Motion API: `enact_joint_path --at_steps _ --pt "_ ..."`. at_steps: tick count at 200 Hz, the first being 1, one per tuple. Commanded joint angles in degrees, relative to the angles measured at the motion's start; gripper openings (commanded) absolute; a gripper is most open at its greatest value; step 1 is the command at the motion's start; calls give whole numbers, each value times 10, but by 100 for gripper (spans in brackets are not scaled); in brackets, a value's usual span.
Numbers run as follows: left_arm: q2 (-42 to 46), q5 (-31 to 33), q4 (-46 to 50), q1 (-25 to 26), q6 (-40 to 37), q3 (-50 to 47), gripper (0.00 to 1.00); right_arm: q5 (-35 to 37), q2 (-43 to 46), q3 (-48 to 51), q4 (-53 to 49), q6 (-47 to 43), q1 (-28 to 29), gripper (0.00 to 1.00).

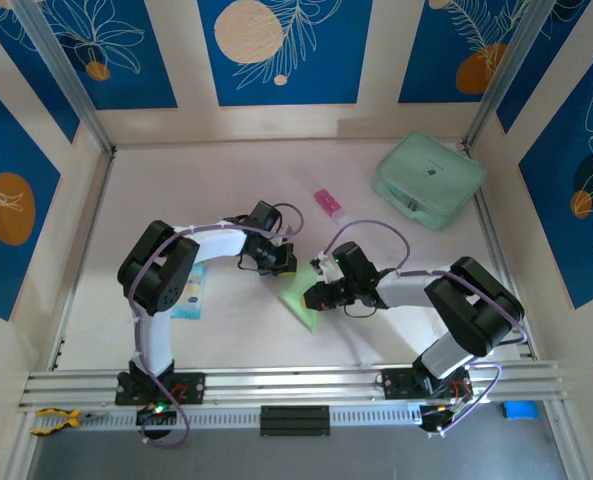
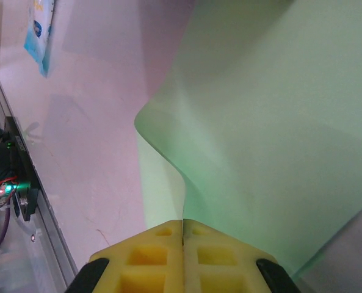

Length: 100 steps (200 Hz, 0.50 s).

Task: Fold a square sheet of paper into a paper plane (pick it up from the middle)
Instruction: Third fold the triangle at the center of the table.

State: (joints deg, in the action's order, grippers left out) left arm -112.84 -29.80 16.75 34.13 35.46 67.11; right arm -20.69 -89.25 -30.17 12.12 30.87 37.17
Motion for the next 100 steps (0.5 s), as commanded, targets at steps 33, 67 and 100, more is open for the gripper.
enact_joint_path --at_steps 33,67,100 --pt "6 29 26 2 -1 -21 7 33 15 -22 -40 -19 -3 0" --pt "7 30 26 2 0 -21 7 31 11 -29 -46 -32 -2 0" --pt "10 28 25 2 2 -24 7 30 5 -36 -58 -42 -2 0"
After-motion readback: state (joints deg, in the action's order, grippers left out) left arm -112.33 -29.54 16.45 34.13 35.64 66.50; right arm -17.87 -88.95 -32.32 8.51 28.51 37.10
